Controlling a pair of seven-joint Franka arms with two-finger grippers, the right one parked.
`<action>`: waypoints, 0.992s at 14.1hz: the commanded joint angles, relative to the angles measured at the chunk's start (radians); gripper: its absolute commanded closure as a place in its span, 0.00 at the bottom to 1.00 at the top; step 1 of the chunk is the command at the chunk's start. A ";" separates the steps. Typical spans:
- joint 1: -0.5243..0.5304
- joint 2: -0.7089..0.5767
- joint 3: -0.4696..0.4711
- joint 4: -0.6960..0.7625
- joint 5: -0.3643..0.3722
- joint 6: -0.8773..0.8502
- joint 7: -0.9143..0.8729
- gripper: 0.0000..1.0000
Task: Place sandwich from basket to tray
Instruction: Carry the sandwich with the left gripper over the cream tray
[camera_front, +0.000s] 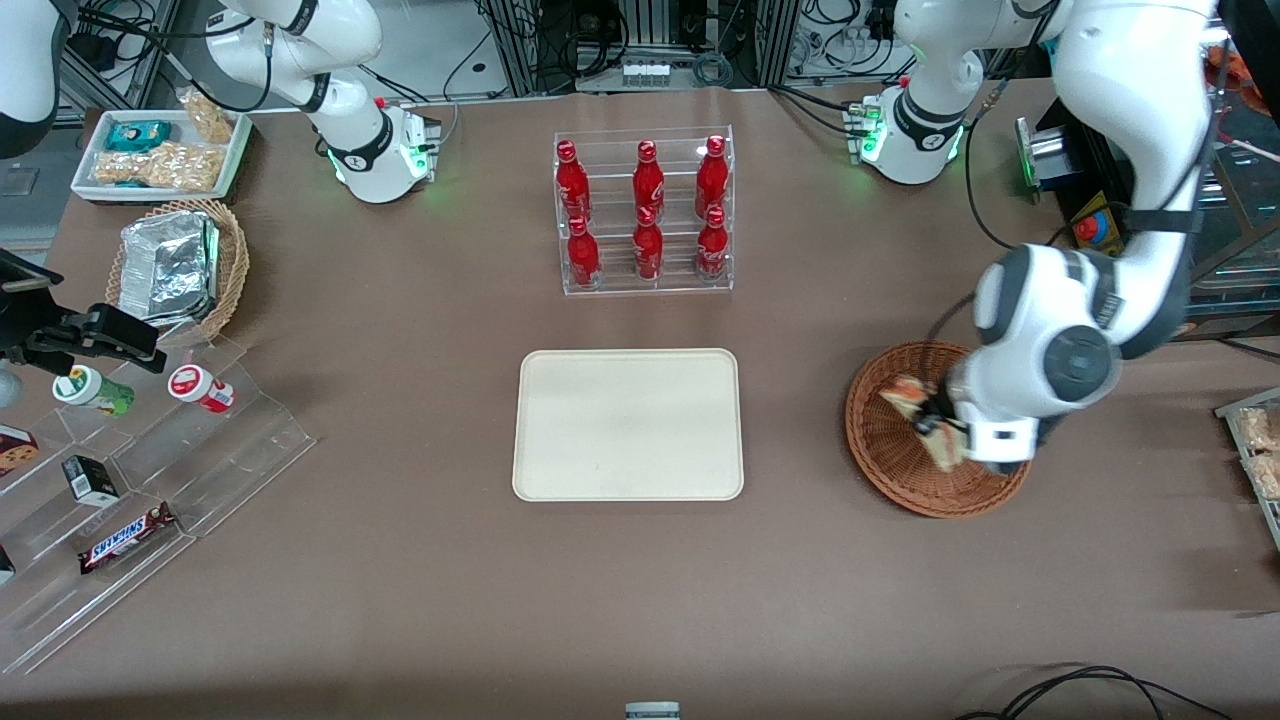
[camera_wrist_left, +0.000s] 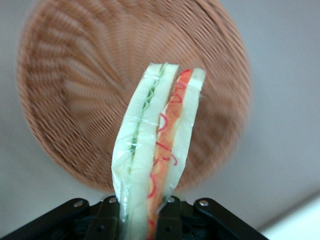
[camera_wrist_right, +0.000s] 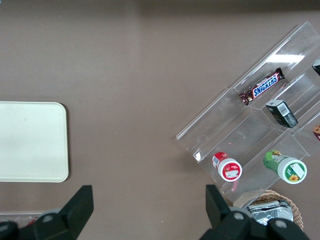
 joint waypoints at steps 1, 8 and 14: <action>-0.215 0.018 0.006 0.052 0.004 -0.023 -0.073 0.86; -0.571 0.430 0.011 0.505 0.131 -0.009 -0.178 0.77; -0.633 0.631 0.014 0.739 0.221 0.002 -0.199 0.47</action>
